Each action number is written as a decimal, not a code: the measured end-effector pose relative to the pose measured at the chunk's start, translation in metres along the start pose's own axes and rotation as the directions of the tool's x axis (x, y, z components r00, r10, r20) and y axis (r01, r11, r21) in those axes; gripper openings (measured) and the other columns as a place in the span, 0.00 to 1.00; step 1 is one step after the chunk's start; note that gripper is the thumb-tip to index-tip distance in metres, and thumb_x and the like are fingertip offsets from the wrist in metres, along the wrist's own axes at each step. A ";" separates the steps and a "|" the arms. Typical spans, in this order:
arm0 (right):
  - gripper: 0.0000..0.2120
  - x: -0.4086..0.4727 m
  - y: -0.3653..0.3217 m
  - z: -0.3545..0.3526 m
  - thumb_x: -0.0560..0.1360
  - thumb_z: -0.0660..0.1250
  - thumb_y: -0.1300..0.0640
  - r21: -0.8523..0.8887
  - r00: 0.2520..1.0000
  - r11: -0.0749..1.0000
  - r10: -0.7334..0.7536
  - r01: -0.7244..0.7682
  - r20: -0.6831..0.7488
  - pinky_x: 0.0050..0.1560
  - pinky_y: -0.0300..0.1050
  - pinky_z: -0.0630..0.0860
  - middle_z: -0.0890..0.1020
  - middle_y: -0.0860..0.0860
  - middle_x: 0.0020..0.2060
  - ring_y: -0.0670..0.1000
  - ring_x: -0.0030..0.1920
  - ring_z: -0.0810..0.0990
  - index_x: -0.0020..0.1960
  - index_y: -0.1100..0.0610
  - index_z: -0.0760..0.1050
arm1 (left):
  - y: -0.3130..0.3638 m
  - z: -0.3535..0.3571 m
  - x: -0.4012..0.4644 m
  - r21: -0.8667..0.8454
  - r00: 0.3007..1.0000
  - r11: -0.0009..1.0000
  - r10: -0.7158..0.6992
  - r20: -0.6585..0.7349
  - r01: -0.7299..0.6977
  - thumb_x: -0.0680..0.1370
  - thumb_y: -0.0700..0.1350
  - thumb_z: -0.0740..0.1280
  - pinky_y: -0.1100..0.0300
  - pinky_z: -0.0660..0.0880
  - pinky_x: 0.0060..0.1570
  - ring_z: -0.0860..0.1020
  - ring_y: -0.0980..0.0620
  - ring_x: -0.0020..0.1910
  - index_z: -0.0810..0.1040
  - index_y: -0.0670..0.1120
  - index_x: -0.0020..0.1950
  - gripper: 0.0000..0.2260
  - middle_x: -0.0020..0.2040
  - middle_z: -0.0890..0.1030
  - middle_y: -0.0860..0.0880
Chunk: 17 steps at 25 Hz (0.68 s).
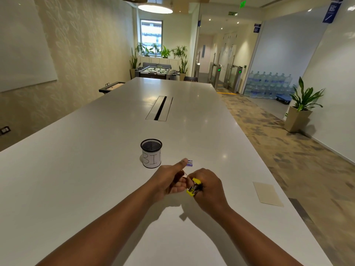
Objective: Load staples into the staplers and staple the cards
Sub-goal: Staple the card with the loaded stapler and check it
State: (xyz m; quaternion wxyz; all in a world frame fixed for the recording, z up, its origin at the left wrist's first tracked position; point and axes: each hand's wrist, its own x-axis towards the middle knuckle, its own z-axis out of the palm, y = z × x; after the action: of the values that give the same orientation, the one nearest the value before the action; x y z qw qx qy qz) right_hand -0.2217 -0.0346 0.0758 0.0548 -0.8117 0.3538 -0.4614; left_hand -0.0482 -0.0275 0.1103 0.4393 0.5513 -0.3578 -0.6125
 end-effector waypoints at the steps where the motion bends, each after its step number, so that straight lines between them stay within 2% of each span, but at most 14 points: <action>1: 0.11 0.001 0.001 0.002 0.65 0.75 0.69 -0.038 0.999 0.998 -0.053 0.053 0.005 0.39 0.36 0.68 0.80 0.48 0.35 0.49 0.37 0.75 0.40 0.56 0.80 | 0.000 0.002 0.001 -0.016 1.000 1.000 0.010 -0.023 -0.011 0.75 0.57 0.75 0.58 0.81 0.37 0.82 0.50 0.31 0.80 0.40 0.49 0.20 0.34 0.84 0.44; 3: 0.10 0.001 0.001 0.004 0.66 0.74 0.69 -0.057 0.994 0.992 -0.108 0.109 0.012 0.38 0.38 0.68 0.79 0.49 0.36 0.51 0.37 0.74 0.41 0.57 0.80 | 0.000 0.003 0.004 -0.043 0.997 0.999 0.027 -0.074 -0.030 0.76 0.45 0.74 0.59 0.80 0.33 0.79 0.51 0.28 0.79 0.40 0.47 0.09 0.30 0.80 0.45; 5: 0.06 0.000 0.000 0.005 0.71 0.75 0.64 -0.016 0.996 0.996 -0.084 0.085 0.033 0.36 0.41 0.71 0.78 0.48 0.39 0.50 0.37 0.75 0.42 0.56 0.79 | 0.000 0.001 0.004 -0.050 0.991 0.997 0.052 -0.125 -0.058 0.77 0.39 0.72 0.61 0.79 0.29 0.80 0.51 0.28 0.79 0.39 0.49 0.05 0.31 0.80 0.44; 7: 0.05 -0.002 -0.001 0.005 0.73 0.75 0.56 0.027 0.997 0.998 0.051 -0.052 0.060 0.37 0.39 0.73 0.78 0.42 0.40 0.46 0.38 0.76 0.46 0.51 0.79 | 0.000 -0.002 0.005 -0.033 0.978 0.993 0.105 -0.179 -0.113 0.79 0.40 0.71 0.62 0.79 0.30 0.83 0.50 0.33 0.79 0.40 0.51 0.04 0.40 0.83 0.41; 9: 0.09 -0.003 -0.005 0.005 0.72 0.76 0.52 0.119 0.958 0.954 0.263 -0.276 0.112 0.39 0.37 0.75 0.80 0.40 0.39 0.43 0.38 0.79 0.48 0.45 0.78 | 0.000 -0.005 0.005 -0.016 0.958 0.984 0.169 -0.233 -0.178 0.81 0.41 0.69 0.61 0.80 0.32 0.86 0.49 0.39 0.79 0.44 0.51 0.01 0.48 0.85 0.41; 11: 0.12 -0.002 -0.009 0.003 0.70 0.78 0.49 0.289 0.863 0.814 0.458 -0.504 0.215 0.41 0.41 0.78 0.83 0.43 0.38 0.44 0.39 0.81 0.48 0.44 0.77 | 0.001 -0.006 0.005 -0.045 0.943 0.973 0.208 -0.262 -0.227 0.82 0.42 0.68 0.62 0.79 0.33 0.86 0.47 0.43 0.80 0.46 0.53 0.02 0.52 0.85 0.42; 12: 0.14 -0.001 -0.011 0.002 0.69 0.79 0.47 0.377 0.815 0.722 0.510 -0.580 0.277 0.39 0.43 0.79 0.83 0.43 0.38 0.45 0.38 0.81 0.49 0.43 0.76 | 0.002 -0.007 0.004 -0.063 0.940 0.968 0.217 -0.264 -0.242 0.82 0.42 0.67 0.63 0.79 0.33 0.87 0.47 0.44 0.80 0.47 0.55 0.03 0.52 0.85 0.43; 13: 0.14 0.000 -0.013 0.001 0.69 0.78 0.44 0.447 0.777 0.636 0.532 -0.629 0.336 0.35 0.42 0.78 0.82 0.43 0.35 0.45 0.34 0.79 0.49 0.42 0.76 | 0.002 -0.007 0.003 -0.081 0.940 0.964 0.224 -0.258 -0.252 0.83 0.42 0.67 0.63 0.79 0.33 0.87 0.48 0.43 0.80 0.47 0.56 0.04 0.52 0.85 0.44; 15: 0.14 0.002 -0.017 0.000 0.71 0.75 0.39 0.533 0.721 0.491 0.544 -0.689 0.429 0.27 0.39 0.69 0.77 0.44 0.32 0.44 0.28 0.71 0.50 0.43 0.75 | 0.003 -0.007 0.001 -0.109 0.941 0.956 0.241 -0.235 -0.272 0.83 0.42 0.66 0.63 0.80 0.34 0.87 0.50 0.40 0.80 0.46 0.57 0.05 0.51 0.85 0.44; 17: 0.14 0.004 -0.021 0.000 0.74 0.72 0.39 0.576 0.676 0.380 0.559 -0.724 0.480 0.27 0.40 0.64 0.75 0.50 0.33 0.46 0.28 0.67 0.53 0.45 0.74 | 0.004 -0.006 -0.001 -0.108 0.937 0.949 0.268 -0.226 -0.297 0.83 0.42 0.66 0.62 0.81 0.36 0.87 0.51 0.39 0.79 0.45 0.57 0.05 0.50 0.85 0.44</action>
State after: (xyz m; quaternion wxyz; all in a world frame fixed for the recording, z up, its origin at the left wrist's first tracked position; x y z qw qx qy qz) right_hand -0.2097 -0.0215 0.0877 0.5845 -0.5571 0.4183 -0.4160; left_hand -0.0423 -0.0279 0.1132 0.5955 0.5228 -0.3415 -0.5054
